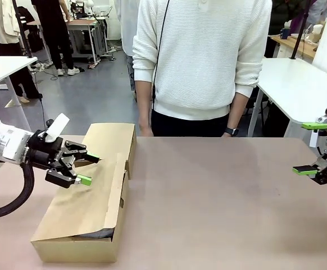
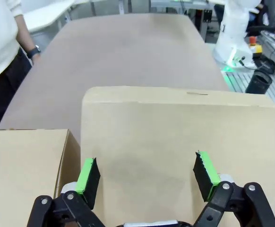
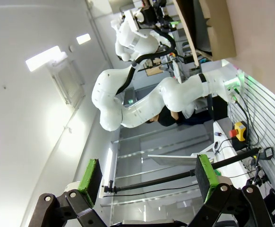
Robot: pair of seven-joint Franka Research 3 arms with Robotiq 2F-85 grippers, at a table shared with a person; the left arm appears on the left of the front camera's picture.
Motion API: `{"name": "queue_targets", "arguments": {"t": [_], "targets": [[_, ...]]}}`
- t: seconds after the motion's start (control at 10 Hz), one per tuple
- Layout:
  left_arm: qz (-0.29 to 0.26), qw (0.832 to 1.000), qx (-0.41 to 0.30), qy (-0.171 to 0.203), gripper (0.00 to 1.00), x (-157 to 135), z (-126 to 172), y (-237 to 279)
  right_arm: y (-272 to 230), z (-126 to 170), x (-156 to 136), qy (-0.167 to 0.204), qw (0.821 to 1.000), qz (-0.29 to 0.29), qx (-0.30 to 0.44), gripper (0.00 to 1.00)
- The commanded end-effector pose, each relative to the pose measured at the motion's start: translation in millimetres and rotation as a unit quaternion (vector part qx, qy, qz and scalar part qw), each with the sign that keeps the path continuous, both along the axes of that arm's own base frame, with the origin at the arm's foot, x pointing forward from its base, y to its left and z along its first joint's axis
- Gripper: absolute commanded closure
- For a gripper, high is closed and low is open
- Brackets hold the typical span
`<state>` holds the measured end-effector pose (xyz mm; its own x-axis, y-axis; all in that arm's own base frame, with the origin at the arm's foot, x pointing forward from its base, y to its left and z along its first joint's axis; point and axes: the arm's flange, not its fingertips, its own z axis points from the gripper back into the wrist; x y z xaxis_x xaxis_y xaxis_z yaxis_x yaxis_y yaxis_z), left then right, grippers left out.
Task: Place items inside the box.
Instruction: Close the lid of the Mailer Box closest to the robot.
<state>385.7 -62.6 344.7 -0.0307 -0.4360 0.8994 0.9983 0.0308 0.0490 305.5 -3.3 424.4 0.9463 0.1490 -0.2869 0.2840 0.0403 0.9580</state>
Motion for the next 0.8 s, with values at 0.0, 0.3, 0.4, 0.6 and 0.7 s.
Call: {"name": "queue_targets", "arguments": {"t": [0.0,0.3,0.4,0.6,0.7], "targets": [[0.003,1.000,-0.029,0.008,0.00,-2,3,12,1,6,0,0.009,1.000,-0.003,0.007,0.00],[-0.026,0.997,-0.074,0.028,0.00,-20,-3,-15,1,6,0,0.009,1.000,-0.003,0.007,0.00],[-0.023,0.996,-0.079,0.027,0.00,-37,-3,-22,1,6,0,0.009,1.000,-0.003,0.007,0.00],[-0.022,0.998,-0.051,0.029,0.00,-54,-7,-26,1,6,0,0.009,1.000,-0.003,0.007,0.00],[-0.010,0.999,-0.031,0.031,0.00,-57,-15,-29,1,6,0,0.009,1.000,-0.003,0.007,0.00]]}}
